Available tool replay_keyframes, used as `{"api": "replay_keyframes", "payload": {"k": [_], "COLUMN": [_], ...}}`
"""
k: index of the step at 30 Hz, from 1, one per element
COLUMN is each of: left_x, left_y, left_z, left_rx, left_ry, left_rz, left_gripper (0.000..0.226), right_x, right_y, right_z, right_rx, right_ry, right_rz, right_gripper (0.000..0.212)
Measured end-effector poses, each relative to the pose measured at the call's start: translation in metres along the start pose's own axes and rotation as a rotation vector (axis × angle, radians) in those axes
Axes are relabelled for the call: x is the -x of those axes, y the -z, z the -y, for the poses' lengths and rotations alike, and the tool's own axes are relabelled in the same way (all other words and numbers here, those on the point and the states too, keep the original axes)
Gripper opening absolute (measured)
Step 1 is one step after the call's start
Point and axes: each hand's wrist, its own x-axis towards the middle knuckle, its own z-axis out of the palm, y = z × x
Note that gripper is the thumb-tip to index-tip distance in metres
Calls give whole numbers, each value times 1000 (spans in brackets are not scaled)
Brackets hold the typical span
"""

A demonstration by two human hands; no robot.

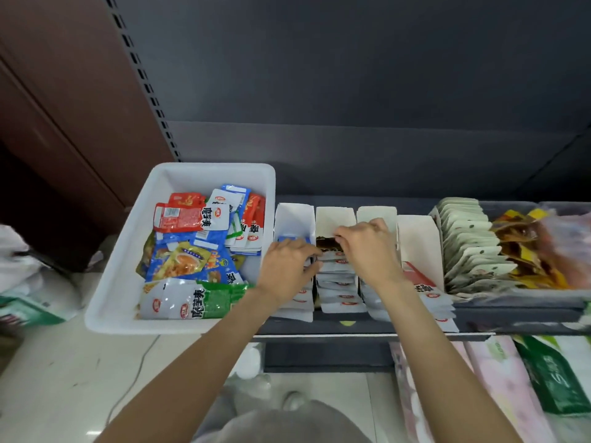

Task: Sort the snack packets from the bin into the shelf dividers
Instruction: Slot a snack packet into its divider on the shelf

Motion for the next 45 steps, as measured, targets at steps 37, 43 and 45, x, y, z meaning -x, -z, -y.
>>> {"api": "replay_keyframes", "payload": {"k": [37, 43, 45], "left_x": [104, 99, 98], "left_y": [102, 96, 94], "left_z": [106, 59, 54], "left_rx": [1225, 1384, 1330], "left_ry": [808, 648, 632], "left_rz": [-404, -433, -449], "left_gripper": [40, 25, 22], "right_x": [-24, 15, 23], "right_y": [-11, -17, -17], "right_z": [188, 183, 173], "right_rx": [-616, -543, -553], "right_ry": [-84, 167, 165], "right_rz": [-214, -210, -173], "right_gripper": [27, 43, 39]}}
